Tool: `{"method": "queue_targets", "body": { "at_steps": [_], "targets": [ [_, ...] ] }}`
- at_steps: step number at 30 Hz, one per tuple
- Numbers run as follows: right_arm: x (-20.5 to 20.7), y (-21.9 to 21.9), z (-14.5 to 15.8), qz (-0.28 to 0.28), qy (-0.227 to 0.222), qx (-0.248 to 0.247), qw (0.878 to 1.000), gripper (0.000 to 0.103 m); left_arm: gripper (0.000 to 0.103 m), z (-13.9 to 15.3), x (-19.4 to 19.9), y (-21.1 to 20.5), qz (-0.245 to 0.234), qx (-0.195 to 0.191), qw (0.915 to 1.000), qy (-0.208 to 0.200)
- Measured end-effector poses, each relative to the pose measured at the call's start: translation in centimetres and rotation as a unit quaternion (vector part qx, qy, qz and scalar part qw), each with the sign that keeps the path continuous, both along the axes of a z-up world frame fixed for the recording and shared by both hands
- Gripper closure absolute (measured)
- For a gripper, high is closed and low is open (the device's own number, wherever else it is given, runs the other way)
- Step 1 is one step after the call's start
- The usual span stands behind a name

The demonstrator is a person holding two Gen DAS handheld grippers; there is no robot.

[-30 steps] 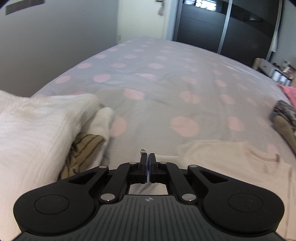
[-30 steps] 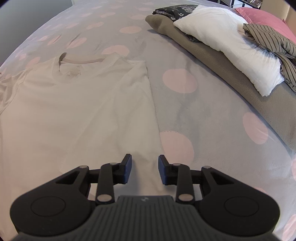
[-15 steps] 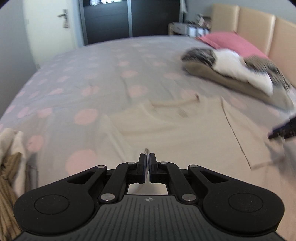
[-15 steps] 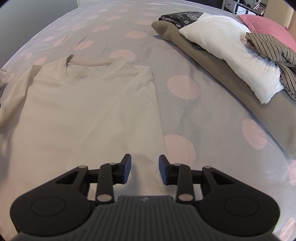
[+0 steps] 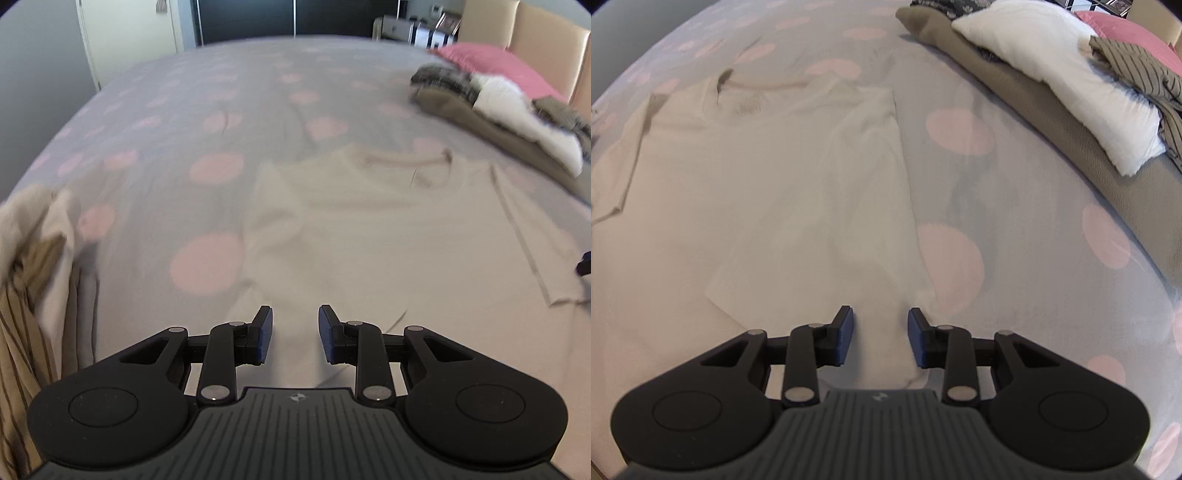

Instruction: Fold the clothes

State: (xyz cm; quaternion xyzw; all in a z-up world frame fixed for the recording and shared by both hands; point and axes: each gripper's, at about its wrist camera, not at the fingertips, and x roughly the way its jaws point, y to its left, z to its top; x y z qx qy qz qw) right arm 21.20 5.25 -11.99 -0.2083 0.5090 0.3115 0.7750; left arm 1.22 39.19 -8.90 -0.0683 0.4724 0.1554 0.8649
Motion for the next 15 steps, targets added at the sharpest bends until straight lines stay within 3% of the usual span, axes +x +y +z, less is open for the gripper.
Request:
{"method": "queue_targets", "body": {
  "at_steps": [4,10,15],
  "targets": [
    [-0.6,-0.2,0.1,0.006,-0.009,-0.012,1.000,0.067,0.078,-1.5,-0.6,-0.1,0.003,-0.003,0.9997,0.022],
    [-2.5,-1.0,1.8,0.019,-0.019,-0.005,1.000,0.067,0.077,1.6,-2.2,-1.2,-0.002,0.002,1.0000,0.006],
    [-5.0,-2.5,2.9,0.025,-0.021,-0.001,0.999,0.060,0.062,3.4,-4.8,-2.4,-0.014,0.005,0.9999,0.003]
  ]
}}
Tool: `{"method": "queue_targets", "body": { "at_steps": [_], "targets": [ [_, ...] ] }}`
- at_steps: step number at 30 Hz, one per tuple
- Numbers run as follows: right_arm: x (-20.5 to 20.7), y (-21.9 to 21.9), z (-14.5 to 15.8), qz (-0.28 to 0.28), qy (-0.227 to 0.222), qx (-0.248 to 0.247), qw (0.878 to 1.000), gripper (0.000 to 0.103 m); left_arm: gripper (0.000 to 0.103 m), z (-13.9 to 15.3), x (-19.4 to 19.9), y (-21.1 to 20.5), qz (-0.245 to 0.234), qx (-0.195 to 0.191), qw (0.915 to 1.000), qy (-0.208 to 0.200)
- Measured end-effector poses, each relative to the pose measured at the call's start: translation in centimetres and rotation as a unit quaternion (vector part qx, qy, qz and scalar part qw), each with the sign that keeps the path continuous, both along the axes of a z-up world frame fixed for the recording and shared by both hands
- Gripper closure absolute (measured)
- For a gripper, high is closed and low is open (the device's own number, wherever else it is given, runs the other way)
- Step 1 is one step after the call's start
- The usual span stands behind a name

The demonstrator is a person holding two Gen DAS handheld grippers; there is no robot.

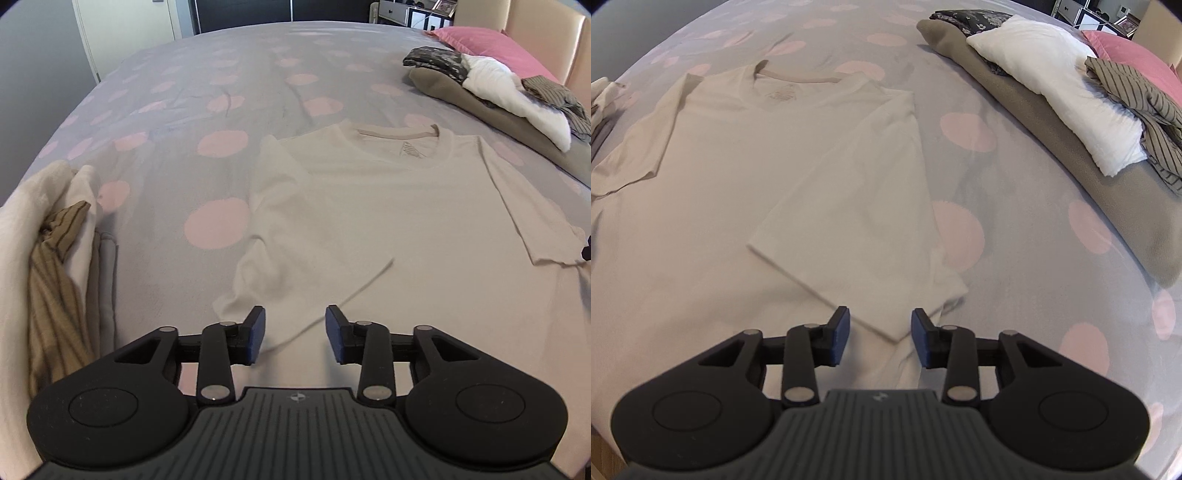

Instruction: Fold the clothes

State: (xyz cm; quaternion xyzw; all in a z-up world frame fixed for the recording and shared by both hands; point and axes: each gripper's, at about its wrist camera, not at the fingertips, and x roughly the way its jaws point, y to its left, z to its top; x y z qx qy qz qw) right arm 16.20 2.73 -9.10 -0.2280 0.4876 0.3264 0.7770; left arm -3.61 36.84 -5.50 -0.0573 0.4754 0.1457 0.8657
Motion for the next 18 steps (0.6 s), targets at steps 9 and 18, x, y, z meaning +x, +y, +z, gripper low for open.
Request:
{"method": "queue_targets", "body": {
  "at_steps": [9,18],
  "targets": [
    [-5.0,-4.2,-1.1,0.001,0.020,-0.027,0.999,0.054,0.056,-1.4,-6.7,-1.9,0.004,-0.013,0.9989,0.044],
    [-8.6,-8.2,-3.8,-0.010,0.056,-0.062,0.996,0.054,0.055,-4.0,-10.6,-4.0,-0.006,-0.010,0.9927,0.120]
  ]
}}
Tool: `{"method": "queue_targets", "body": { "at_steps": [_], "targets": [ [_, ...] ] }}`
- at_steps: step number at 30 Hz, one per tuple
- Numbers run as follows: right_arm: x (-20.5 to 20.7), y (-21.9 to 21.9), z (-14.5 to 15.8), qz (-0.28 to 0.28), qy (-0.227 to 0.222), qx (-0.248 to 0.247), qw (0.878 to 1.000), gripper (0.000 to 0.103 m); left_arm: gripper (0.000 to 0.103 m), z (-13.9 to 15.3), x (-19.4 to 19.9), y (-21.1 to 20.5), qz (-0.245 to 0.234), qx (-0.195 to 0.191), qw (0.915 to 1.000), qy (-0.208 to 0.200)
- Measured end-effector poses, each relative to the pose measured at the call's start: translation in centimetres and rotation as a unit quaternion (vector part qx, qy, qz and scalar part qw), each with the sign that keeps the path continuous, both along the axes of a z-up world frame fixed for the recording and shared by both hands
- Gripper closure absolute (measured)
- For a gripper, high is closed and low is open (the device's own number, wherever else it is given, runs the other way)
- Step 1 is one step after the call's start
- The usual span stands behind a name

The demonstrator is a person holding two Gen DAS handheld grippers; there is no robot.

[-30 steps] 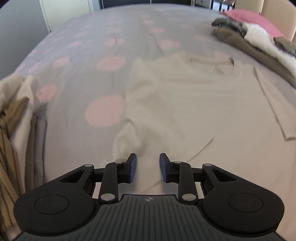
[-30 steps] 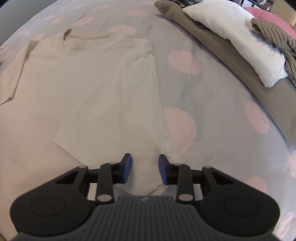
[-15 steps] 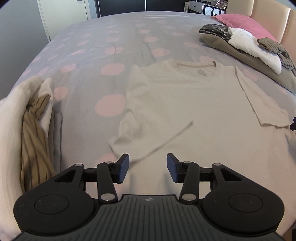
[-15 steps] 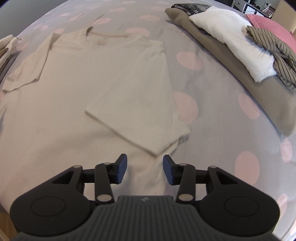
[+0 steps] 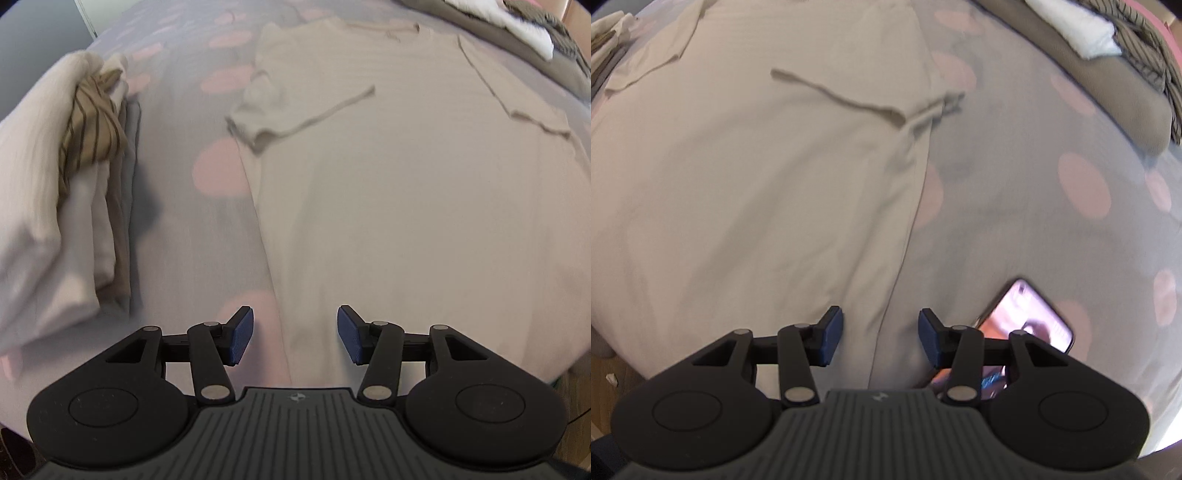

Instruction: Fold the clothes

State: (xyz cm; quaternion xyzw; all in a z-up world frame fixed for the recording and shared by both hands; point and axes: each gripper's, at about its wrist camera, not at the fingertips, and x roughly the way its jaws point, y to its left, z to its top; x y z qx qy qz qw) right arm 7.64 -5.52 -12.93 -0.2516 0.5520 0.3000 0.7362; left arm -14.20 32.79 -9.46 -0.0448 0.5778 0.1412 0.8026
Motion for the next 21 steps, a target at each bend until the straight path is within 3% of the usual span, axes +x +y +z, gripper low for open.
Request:
{"method": "queue_targets", "body": {
  "at_steps": [4,6,9,10,13,21],
  "targets": [
    [-1.4,-0.7,-0.3,-0.001,0.018,0.004,1.000,0.058,0.056,-1.0,-1.3,-1.6,-0.016,0.009,0.9995,0.024],
    [-2.0,-0.8,-0.1,0.001,0.026,0.006,1.000,0.069,0.064,-1.0,-1.7,-1.8,-0.013,-0.002,0.9996,0.026],
    [-3.0,-0.6,0.3,0.014,0.022,0.005,1.000,0.101,0.092,-0.6,-2.0,-1.6,-0.003,-0.031,0.9992,0.024],
    [-3.3,-0.5,0.5,0.018,0.019,0.005,1.000,0.101,0.102,-0.5,-2.0,-1.7,-0.006,-0.029,0.9993,0.024],
    [-3.5,-0.6,1.6,0.020,0.008,0.017,1.000,0.101,0.103,0.6,-2.1,-1.6,-0.005,-0.022,0.9997,0.009],
    [-0.4,-1.2,6.0,-0.022,-0.013,0.084,0.996,0.102,0.103,5.8,-2.3,2.0,0.046,-0.038,0.9945,-0.086]
  ]
}}
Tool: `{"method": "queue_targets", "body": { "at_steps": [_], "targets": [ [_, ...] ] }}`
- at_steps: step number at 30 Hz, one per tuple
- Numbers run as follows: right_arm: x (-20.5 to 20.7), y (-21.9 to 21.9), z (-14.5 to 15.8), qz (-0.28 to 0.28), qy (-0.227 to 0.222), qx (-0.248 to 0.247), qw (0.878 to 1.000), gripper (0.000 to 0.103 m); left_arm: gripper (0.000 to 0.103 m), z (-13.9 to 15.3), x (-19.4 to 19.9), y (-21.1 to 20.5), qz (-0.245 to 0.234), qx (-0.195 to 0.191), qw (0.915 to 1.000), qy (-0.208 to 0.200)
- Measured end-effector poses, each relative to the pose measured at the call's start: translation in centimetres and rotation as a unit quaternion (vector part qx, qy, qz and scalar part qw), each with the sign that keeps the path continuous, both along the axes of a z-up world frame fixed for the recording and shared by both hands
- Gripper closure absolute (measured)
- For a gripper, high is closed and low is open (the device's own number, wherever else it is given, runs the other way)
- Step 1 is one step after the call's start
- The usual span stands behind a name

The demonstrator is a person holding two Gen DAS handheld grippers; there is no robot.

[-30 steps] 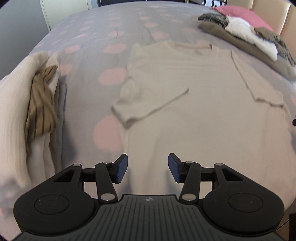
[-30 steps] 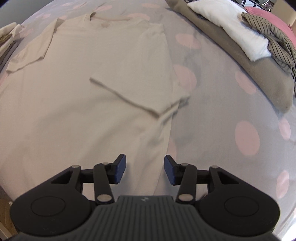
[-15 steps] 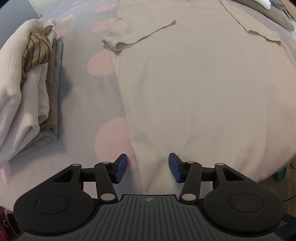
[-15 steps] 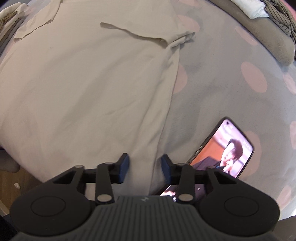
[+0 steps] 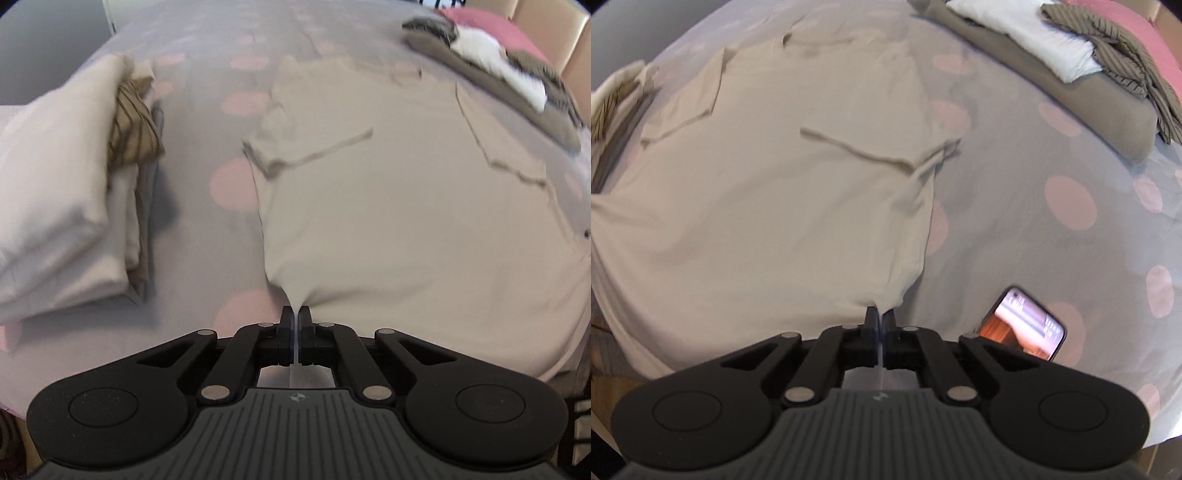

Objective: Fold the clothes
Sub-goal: 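Grasp the T-shirt hem with the left gripper while the right gripper grasps beside it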

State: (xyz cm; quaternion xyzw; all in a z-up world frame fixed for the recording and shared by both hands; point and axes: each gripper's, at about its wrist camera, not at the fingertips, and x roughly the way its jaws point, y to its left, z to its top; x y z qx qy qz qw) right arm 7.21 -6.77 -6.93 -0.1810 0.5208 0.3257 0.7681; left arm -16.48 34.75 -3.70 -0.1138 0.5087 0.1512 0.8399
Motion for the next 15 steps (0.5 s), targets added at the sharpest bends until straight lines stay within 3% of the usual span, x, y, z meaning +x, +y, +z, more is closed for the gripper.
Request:
{"method": "queue_targets", "body": {
  "at_steps": [7,11,15],
  "targets": [
    [3.9,1.4,3.1,-0.037,-0.035,0.044,0.998,0.102,0.103,2.4,2.8,2.3,0.028,0.022,0.9981,-0.051],
    [6.5,3.6,2.4,-0.058,-0.047,0.048,0.996,0.101,0.103,2.0,5.2,3.4,0.040,0.035,0.9963,-0.068],
    [8.0,5.8,0.9,-0.062,-0.061,0.026,0.996,0.101,0.103,0.6,7.8,3.2,0.035,0.067,0.9955,-0.057]
  ]
}}
